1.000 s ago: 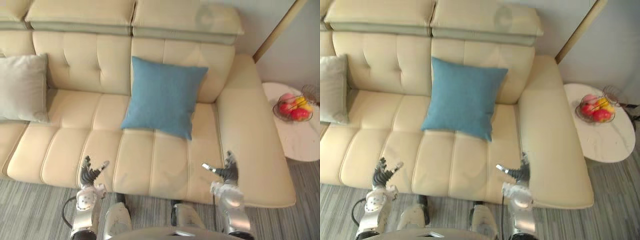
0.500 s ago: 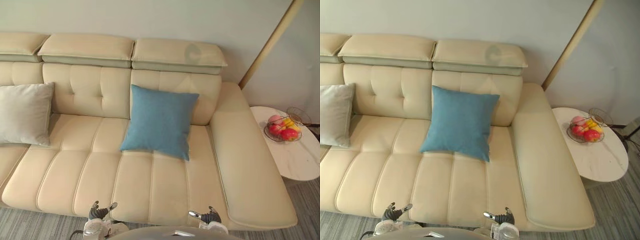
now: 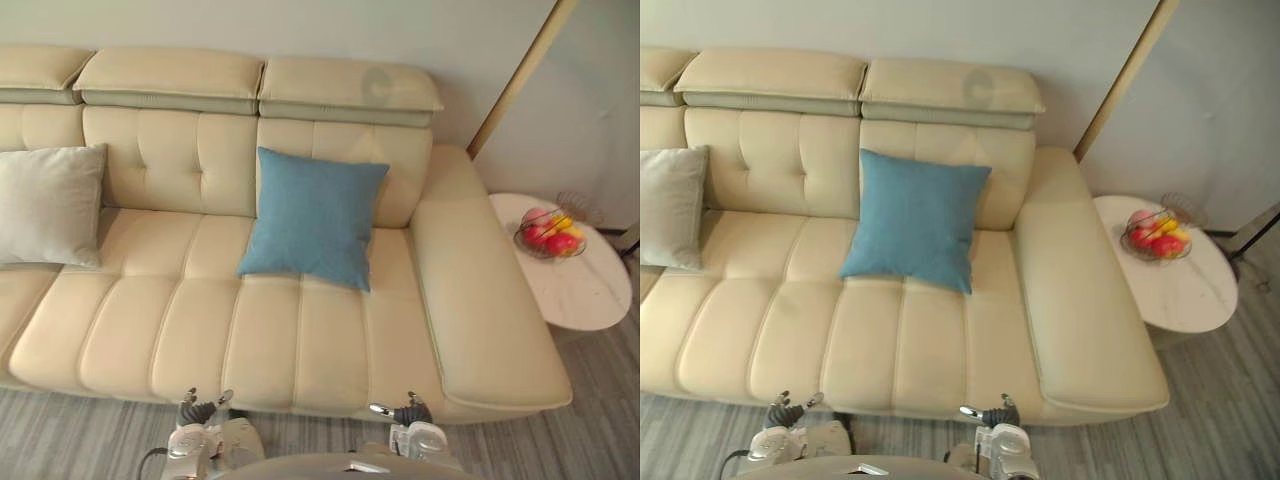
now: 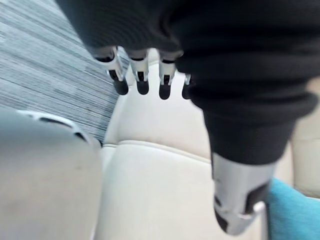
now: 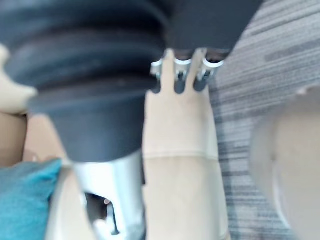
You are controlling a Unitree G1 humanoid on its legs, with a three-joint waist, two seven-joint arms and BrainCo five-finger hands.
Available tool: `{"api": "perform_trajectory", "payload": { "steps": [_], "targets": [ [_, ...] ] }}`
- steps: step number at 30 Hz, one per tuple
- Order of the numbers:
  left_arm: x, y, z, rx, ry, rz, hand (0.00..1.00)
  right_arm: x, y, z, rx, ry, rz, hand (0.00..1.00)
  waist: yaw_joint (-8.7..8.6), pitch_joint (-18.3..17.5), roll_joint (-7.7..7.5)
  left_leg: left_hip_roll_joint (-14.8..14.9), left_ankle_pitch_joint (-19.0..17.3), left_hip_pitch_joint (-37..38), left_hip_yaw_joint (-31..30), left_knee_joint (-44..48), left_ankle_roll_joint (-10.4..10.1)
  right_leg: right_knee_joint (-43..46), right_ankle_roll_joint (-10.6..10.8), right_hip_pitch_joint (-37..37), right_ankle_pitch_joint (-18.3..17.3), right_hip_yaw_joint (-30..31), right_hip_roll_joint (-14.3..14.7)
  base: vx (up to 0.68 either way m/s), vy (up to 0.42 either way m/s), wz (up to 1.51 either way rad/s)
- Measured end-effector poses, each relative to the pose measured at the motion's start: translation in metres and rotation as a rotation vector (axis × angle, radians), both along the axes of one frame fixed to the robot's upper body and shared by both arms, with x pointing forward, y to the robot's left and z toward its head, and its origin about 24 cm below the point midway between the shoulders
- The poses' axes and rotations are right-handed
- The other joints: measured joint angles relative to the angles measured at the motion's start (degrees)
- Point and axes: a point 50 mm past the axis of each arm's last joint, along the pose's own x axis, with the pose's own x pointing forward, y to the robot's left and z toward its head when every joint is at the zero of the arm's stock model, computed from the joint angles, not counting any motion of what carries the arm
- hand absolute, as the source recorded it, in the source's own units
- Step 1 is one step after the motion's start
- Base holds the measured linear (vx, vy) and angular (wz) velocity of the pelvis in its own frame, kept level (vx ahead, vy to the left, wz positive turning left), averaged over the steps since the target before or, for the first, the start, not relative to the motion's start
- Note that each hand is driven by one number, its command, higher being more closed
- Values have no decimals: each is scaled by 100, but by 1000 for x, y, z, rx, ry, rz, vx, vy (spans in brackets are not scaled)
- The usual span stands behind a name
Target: Pick up cushions and gather them together orderly.
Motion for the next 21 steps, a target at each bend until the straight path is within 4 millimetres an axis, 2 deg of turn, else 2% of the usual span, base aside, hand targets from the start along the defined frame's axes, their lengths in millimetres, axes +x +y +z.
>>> {"api": "perform_trajectory", "payload": {
  "steps": [1,2,3,4,5,6,7,8,9,10,11,12,13,16,17,18,21],
  "targets": [
    [3,-1,1,1,-6,-15,0,1,-3,1,-10,-2,1,0,10,20,19,-7,68,-115,39,-53,-53,-284,-47,-1,-130,-23,32,-268,-113,-16],
    [7,-5,2,-1,-13,-36,0,11,-1,5,-17,-26,20,0,-13,189,173,76,239,-174,18,-106,-57,-643,-114,91,-92,-139,118,-369,-117,-9],
    [8,-6,2,-3,-14,-45,0,12,-1,5,-21,-30,26,0,-40,242,232,99,283,-168,-28,-130,-58,-685,-141,132,-62,-167,173,-335,-81,10],
    [8,-9,1,-6,-14,-54,0,11,-2,5,-27,-29,23,0,-74,299,294,129,360,-106,-48,-231,-61,-676,-162,182,-29,-247,195,-399,-64,29],
    [6,-10,1,-8,-10,-58,0,1,-1,1,-26,-1,12,0,-72,294,314,117,319,16,-29,-453,-116,-623,-195,196,-39,-317,192,-309,-26,31],
    [5,-10,1,-8,-8,-60,0,-2,-1,0,-28,6,6,0,-78,278,311,101,227,31,-22,-516,-176,-654,-267,199,-34,-340,155,-279,2,29],
    [7,-9,1,-4,-12,-63,0,-4,-3,0,-31,12,-3,0,-106,306,180,40,66,6,4,-531,-223,-776,-357,183,41,-389,35,-183,79,14],
    [10,-6,3,3,-24,-65,0,-6,-5,-1,-31,14,-24,0,-131,301,122,-118,-42,-118,-39,46,31,-922,-394,117,230,-482,-177,-167,100,3],
    [10,-6,3,3,-24,-65,0,-7,-7,-1,-33,16,-35,0,-136,293,108,-185,-100,-131,-56,349,115,-976,-361,97,310,-473,-248,-194,158,-18],
    [9,-7,2,1,-18,-65,0,-9,-11,-1,-39,20,-45,0,-155,285,103,-287,-353,-80,-57,927,195,-1078,-302,72,465,-449,-338,-170,195,-37],
    [5,-7,-1,-2,3,-63,0,-12,-12,-3,-33,34,-58,0,-202,275,122,-303,-1099,48,-95,1496,160,-1195,-215,2,641,-320,-347,-161,219,-41],
    [4,-7,-1,-4,8,-61,0,-14,-12,-4,-31,43,-60,0,-202,269,133,-299,-1279,116,-132,1545,136,-1208,-188,-18,677,-268,-326,-130,240,-42],
    [2,-7,-3,-12,20,-60,0,-19,-14,-6,-26,57,-79,0,-212,214,249,-311,-1587,245,-256,1325,128,-1243,-93,-20,745,-207,-238,-108,196,-34],
    [-7,5,-5,13,56,-59,0,-35,-5,-15,24,115,-122,0,-336,-21,-114,-696,-1336,514,-32,594,188,-1858,-24,101,1057,49,-372,-55,131,-19],
    [-8,6,-6,15,63,-61,0,-38,-6,-15,27,123,-132,0,-357,-42,-148,-775,-1279,603,-33,419,227,-2003,-42,178,1126,57,-395,-18,121,3],
    [-9,5,-6,11,68,-65,0,-43,-8,-17,36,136,-160,0,-395,-57,-171,-907,-1212,699,-41,155,220,-2237,-146,325,1220,50,-409,-36,120,10],
    [-12,5,-8,2,86,-77,0,-45,-8,-19,56,152,-180,0,-457,-108,-120,-1070,-1189,814,-113,-104,214,-2486,-208,430,1380,99,-423,32,56,12]
  ]
}}
